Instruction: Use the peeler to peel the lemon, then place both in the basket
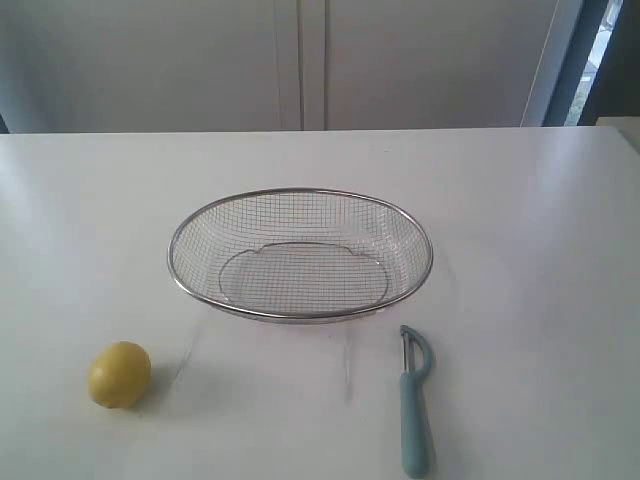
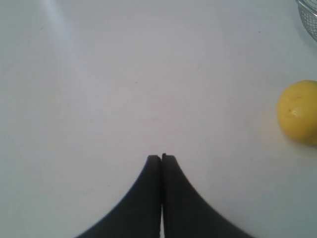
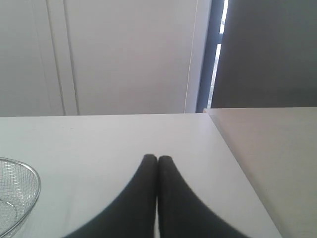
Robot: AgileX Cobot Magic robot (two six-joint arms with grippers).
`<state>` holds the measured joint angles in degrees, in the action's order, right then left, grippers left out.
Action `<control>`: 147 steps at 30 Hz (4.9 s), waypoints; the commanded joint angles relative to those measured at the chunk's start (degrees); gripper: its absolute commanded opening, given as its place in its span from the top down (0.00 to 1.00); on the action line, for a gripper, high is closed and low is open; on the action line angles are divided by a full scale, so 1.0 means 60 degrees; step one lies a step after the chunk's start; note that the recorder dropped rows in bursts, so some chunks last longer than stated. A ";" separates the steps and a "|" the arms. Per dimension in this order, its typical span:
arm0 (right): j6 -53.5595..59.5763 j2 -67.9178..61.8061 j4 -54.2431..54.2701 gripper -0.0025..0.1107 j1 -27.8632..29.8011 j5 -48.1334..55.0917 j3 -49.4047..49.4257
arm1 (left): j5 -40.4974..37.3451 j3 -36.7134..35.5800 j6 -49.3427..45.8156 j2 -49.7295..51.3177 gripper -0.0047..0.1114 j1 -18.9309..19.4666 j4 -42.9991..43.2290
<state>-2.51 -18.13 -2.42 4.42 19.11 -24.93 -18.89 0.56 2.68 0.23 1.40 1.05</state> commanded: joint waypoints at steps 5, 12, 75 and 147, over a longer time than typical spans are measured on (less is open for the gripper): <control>-0.0045 -0.0081 -0.0019 0.98 0.0000 -0.0213 -0.0058 | -0.0050 -0.0094 -0.0001 -0.0039 0.96 0.0039 0.0012; -0.0200 -0.0081 -0.0019 0.98 0.0000 -0.0081 -0.0058 | -0.0050 -0.0094 -0.0001 -0.0039 0.96 0.0039 0.0012; -0.0868 -0.7323 0.0914 0.98 0.0000 0.5793 -0.3883 | -0.0050 -0.0094 -0.0001 -0.0039 0.96 0.0039 0.0012; -0.3635 -1.1375 0.1451 0.98 -0.5980 0.3679 -0.3857 | -0.0050 -0.0094 -0.0001 -0.0039 0.96 0.0039 0.0012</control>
<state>-21.83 -86.24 7.84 -29.99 42.46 -47.90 -18.89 0.56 2.68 0.23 1.40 1.05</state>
